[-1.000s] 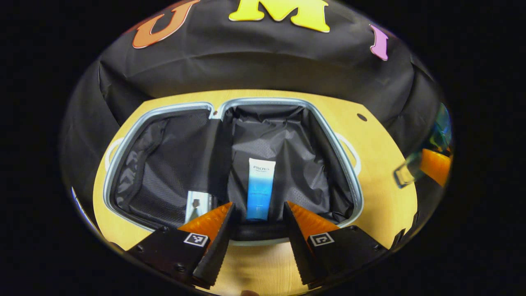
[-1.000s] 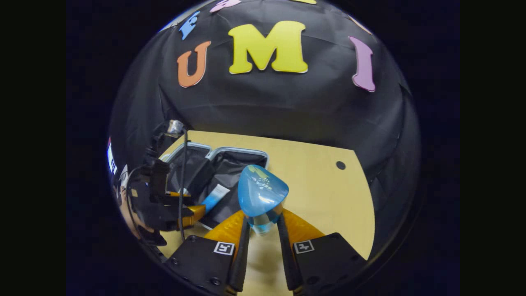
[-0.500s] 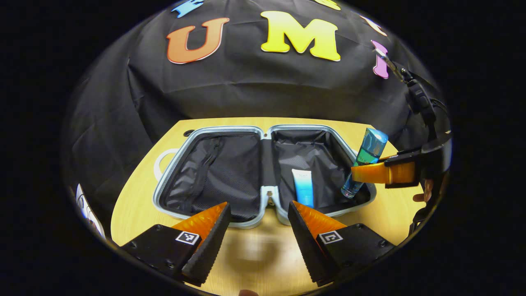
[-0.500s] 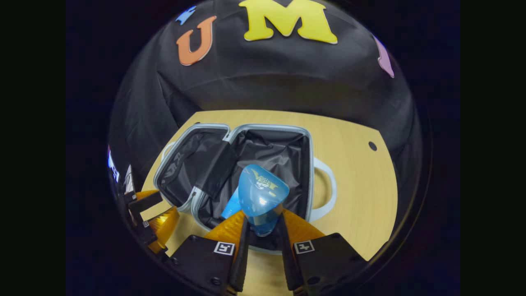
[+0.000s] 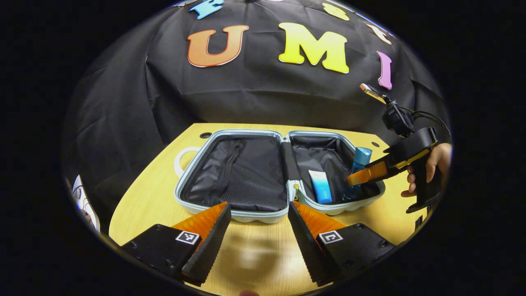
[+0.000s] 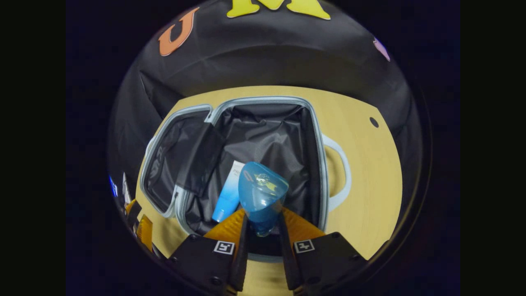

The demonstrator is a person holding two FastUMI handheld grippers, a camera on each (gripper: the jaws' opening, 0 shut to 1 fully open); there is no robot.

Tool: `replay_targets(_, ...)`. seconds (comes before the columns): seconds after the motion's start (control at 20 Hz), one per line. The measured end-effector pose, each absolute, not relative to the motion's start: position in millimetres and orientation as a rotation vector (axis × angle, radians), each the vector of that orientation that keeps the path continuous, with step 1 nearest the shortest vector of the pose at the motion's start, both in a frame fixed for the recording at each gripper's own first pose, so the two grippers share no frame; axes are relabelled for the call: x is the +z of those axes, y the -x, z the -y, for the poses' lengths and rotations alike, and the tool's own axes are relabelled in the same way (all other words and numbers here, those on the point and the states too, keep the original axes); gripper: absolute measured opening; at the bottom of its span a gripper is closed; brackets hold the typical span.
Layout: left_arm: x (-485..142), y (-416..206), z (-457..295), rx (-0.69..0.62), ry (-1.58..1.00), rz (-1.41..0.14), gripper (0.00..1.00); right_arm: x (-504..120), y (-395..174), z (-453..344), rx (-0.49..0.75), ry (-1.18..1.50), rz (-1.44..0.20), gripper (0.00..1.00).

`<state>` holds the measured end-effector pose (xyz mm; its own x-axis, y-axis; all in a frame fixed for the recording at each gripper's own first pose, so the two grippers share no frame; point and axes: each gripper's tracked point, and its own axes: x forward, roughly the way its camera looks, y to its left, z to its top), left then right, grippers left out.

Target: First open the suitcase, pack the skin care products into it, and then close the suitcase.

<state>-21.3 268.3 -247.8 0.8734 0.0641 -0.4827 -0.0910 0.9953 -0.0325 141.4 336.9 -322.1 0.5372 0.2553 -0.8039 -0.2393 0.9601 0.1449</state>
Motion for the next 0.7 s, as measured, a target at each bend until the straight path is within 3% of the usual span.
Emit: replay_targets(0.7,-222,-15,-408,0.298,0.148,-0.355,0.89,-363,-167,-344,0.158,-0.092,-1.098,0.35)
